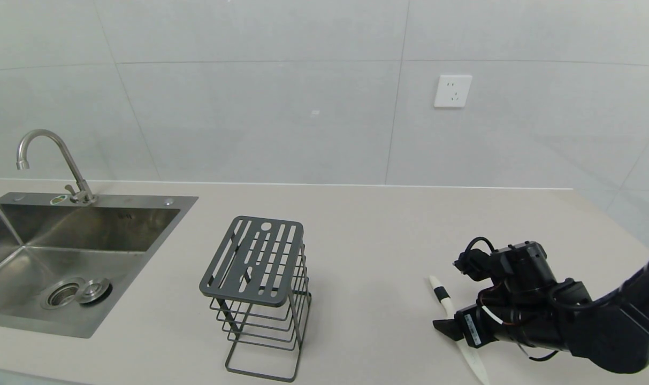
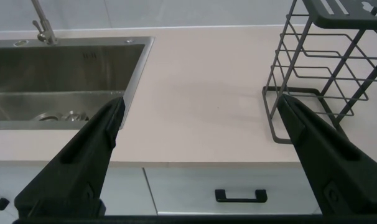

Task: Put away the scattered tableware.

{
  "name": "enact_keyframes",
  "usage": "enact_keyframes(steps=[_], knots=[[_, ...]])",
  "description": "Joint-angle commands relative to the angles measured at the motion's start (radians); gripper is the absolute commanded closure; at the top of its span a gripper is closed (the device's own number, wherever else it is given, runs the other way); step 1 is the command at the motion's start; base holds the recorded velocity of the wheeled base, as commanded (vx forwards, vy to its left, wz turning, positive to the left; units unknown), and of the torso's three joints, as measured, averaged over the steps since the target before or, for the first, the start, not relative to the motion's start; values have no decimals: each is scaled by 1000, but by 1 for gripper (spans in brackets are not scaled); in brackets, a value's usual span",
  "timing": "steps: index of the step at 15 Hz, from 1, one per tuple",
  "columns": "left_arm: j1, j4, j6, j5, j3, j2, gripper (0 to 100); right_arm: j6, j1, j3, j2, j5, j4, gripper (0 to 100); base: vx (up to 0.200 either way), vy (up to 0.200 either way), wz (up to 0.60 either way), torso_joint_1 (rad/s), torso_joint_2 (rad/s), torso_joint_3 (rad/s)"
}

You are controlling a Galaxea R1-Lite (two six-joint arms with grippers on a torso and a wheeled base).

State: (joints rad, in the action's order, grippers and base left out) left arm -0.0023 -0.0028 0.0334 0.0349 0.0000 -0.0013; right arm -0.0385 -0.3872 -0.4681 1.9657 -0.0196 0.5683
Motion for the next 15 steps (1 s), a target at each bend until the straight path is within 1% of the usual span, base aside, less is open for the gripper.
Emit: enact_keyframes(steps=[1,10,11,15], knots=[[-1,0,0,0,0,1,0,0,2,-9,47,0,10,0,0,0,0,0,0,0],[-1,0,-1,0,0,1,0,8,-10,-9,74,0,18,0,0,0,0,0,0,0],[-1,0,-1,0,0,1,0,6,-13,-11,94,0,21,100,0,0,0,0,0,0],[-1,0,-1,0,0,1,0,-1,-13,-1,107,-16,19,100,0,0,0,0,0,0]])
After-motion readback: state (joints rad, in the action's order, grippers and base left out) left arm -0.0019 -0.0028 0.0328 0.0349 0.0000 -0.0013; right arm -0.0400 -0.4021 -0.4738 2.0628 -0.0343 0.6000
